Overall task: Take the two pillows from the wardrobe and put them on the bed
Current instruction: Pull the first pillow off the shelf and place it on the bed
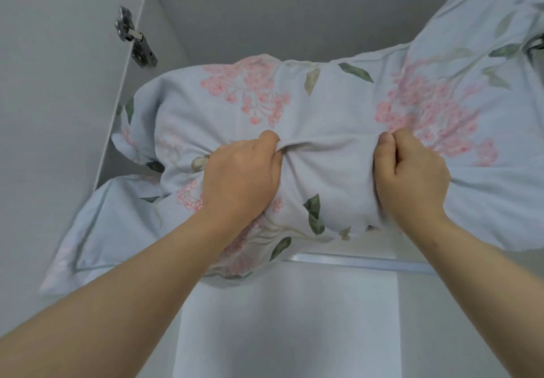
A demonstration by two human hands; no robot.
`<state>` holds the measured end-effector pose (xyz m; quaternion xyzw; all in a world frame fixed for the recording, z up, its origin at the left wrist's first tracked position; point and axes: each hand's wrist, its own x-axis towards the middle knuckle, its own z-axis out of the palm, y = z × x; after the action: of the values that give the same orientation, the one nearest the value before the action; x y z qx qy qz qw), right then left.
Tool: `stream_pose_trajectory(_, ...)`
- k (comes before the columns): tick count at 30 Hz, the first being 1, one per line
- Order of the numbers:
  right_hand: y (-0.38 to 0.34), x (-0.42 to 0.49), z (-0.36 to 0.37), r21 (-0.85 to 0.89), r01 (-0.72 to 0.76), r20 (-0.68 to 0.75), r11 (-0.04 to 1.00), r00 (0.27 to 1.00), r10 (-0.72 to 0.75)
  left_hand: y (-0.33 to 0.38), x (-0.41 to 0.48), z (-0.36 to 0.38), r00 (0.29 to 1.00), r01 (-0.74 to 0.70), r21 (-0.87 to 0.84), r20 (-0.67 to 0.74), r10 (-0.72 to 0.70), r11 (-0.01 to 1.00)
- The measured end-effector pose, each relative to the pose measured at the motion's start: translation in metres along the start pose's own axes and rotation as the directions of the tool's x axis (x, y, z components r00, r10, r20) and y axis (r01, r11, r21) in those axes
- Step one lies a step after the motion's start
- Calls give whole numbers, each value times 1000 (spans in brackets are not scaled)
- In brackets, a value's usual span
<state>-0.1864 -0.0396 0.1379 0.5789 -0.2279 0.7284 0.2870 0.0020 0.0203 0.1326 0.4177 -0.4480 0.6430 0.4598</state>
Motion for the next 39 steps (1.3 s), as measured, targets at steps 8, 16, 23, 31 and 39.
stream_pose_trajectory(8, 4, -27, -42, 114, -58, 126, 992, 991, 44, 34, -19, -43, 991, 56, 100, 120, -68, 993)
stream_pose_trajectory(16, 14, -70, -86, 243, -63, 207, 968, 978, 12, 78, -66, -101, 955, 117, 165, 251, -156, 979)
stream_pose_trajectory(23, 4, -122, -108, 282, -73, 348, 956, 937, -31, 88, -124, -137, 866, 201, 144, 436, -245, 969)
stream_pose_trajectory(31, -26, -209, -137, 237, -332, 674, 913, 733, 92, 97, -199, -200, 657, 336, 216, 644, -392, 917)
stream_pose_trajectory(39, -59, -335, -171, 37, -534, 940, 845, 306, 152, 106, -284, -272, 199, 348, 454, 819, -538, 820)
